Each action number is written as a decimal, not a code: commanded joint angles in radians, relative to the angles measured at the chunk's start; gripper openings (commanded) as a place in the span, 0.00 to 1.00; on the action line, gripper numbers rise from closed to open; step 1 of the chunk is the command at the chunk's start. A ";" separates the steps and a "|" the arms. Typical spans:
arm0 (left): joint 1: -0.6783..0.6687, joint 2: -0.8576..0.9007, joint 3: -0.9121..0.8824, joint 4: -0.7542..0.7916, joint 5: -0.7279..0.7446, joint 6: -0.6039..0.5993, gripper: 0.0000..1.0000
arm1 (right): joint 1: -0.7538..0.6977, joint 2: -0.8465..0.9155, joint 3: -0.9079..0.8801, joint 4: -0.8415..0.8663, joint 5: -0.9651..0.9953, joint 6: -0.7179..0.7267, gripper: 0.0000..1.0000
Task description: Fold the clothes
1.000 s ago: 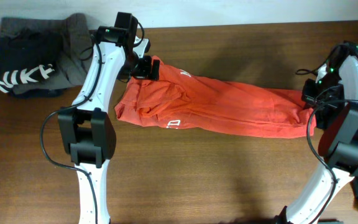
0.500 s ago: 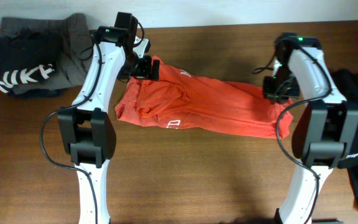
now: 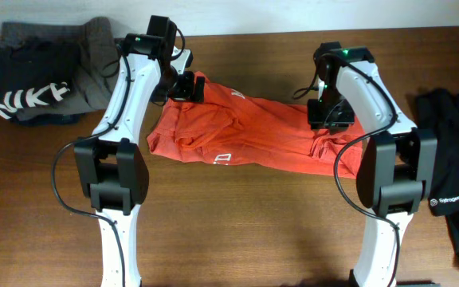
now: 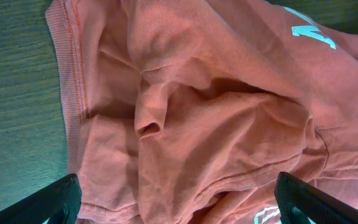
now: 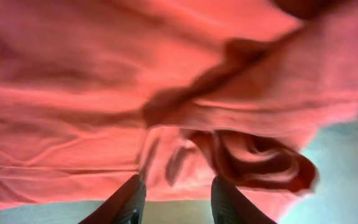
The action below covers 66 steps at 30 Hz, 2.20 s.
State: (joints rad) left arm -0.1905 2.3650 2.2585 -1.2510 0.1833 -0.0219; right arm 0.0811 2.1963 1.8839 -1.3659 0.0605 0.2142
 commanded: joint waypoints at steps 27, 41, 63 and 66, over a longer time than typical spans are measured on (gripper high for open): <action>0.002 -0.024 0.014 0.002 0.011 0.015 0.99 | -0.412 0.019 -0.152 0.224 -0.514 -0.288 1.00; 0.002 -0.024 0.014 0.002 0.011 0.015 0.99 | -0.404 0.019 -0.222 0.310 -0.566 -0.285 0.61; 0.002 -0.024 0.014 0.002 0.011 0.015 0.99 | -0.357 0.018 -0.161 0.307 -0.827 -0.232 0.04; 0.002 -0.024 0.014 0.002 0.011 0.015 0.99 | -0.328 0.018 -0.161 0.305 -0.840 -0.232 0.04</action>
State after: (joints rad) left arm -0.1905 2.3650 2.2585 -1.2510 0.1837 -0.0219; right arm -0.2829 2.2044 1.7008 -1.0576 -0.6991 -0.0231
